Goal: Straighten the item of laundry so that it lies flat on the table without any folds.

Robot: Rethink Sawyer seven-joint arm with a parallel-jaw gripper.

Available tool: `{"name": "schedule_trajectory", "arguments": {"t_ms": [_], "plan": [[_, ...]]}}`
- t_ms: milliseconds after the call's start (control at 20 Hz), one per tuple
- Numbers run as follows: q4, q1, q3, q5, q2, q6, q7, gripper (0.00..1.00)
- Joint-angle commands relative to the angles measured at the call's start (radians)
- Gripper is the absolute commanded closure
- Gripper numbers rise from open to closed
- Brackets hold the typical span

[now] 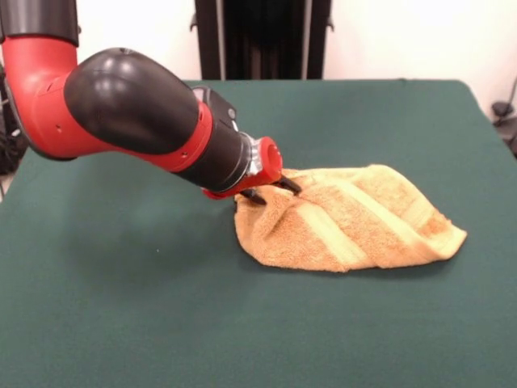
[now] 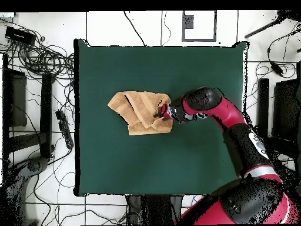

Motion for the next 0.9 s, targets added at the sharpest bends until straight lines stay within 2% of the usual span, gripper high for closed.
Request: {"name": "schedule_trajectory", "arguments": {"t_ms": [50,900], "plan": [[-0.052,-0.023,0.017,-0.13,0.023,-0.071,-0.241,0.0],[-0.086,-0.032,0.025,-0.187,0.006,-0.012,-0.296,0.0]]}}
